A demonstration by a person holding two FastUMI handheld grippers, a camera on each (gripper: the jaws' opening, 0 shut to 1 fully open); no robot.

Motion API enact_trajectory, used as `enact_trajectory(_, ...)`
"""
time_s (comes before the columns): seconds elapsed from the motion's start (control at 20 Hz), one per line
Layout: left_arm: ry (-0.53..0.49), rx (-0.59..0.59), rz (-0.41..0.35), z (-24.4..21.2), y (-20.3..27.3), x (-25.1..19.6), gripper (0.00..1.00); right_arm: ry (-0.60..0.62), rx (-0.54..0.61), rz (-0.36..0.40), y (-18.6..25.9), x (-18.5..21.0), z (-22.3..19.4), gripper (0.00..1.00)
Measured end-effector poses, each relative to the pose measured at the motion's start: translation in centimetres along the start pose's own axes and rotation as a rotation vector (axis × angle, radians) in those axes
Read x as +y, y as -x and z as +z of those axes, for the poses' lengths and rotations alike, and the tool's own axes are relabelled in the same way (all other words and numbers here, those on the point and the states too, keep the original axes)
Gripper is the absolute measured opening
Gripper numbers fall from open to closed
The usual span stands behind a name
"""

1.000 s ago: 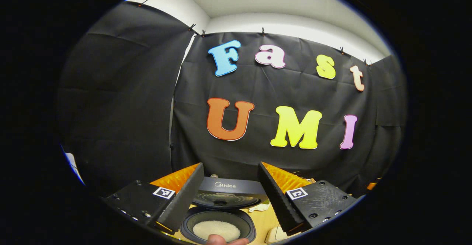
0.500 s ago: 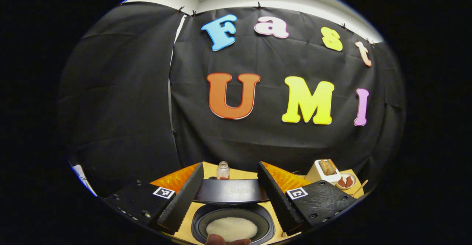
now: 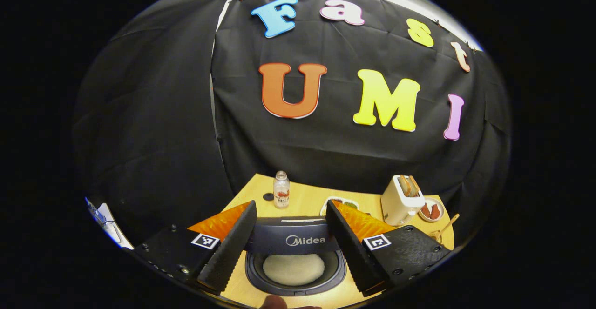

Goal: Close the left gripper, press the button to open the rice cooker; take a wooden spoon from the chopstick holder with the right hand, scoop a spoonful of rice and pour it into the rice cooker, then put the wooden spoon back into the chopstick holder.

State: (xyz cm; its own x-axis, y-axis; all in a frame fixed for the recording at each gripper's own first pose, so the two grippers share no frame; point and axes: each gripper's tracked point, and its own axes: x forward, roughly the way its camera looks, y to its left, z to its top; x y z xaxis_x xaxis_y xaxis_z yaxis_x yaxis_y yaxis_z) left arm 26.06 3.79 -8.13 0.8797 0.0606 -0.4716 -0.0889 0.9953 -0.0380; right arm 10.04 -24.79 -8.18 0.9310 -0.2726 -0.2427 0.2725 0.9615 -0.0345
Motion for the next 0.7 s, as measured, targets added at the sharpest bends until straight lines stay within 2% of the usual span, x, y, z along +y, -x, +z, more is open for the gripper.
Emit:
enact_trajectory(0.2,-0.005,0.180,-0.074,-5.5,1.8,-1.6,0.97,0.026,0.013,0.057,-0.5,2.0,0.1,0.99)
enact_trajectory(0.7,-0.016,0.388,-0.046,-15.4,2.1,-1.6,0.97,0.078,0.016,0.093,-0.8,3.4,0.4,1.00)
